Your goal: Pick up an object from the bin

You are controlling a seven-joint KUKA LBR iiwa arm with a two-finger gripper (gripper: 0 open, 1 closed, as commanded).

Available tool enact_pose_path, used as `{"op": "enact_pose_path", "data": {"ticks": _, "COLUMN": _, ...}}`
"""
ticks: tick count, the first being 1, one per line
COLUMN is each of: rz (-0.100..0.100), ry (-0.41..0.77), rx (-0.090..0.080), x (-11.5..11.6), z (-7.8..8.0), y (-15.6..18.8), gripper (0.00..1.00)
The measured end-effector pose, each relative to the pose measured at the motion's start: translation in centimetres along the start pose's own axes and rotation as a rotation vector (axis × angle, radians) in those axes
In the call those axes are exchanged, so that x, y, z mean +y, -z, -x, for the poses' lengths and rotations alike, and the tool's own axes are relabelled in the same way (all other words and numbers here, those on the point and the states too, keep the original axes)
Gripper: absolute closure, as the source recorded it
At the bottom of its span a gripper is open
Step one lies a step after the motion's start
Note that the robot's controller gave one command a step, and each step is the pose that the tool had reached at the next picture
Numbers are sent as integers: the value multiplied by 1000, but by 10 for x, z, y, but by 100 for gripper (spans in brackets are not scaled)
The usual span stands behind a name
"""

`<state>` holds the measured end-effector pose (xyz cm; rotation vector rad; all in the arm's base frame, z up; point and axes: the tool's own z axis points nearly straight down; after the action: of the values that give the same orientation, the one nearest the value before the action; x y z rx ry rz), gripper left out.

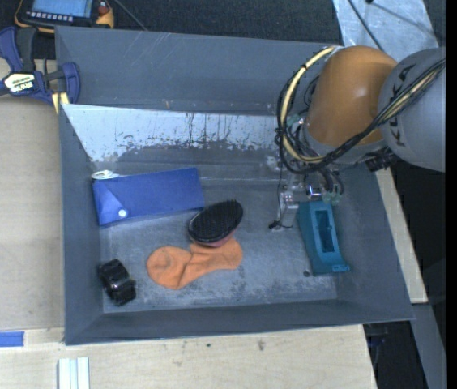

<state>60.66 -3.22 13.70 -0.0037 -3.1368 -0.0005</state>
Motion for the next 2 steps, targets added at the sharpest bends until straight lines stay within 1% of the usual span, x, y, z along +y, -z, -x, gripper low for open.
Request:
{"op": "enact_pose_path", "data": {"ticks": 1, "rz": 0, "ry": 1, "rx": -8, "x": 0, "z": 2, "y": 5, "gripper": 0}}
{"op": "enact_pose_path", "data": {"ticks": 2, "rz": -2, "ry": 62, "rx": -13, "x": 20, "z": 8, "y": -25, "gripper": 0}}
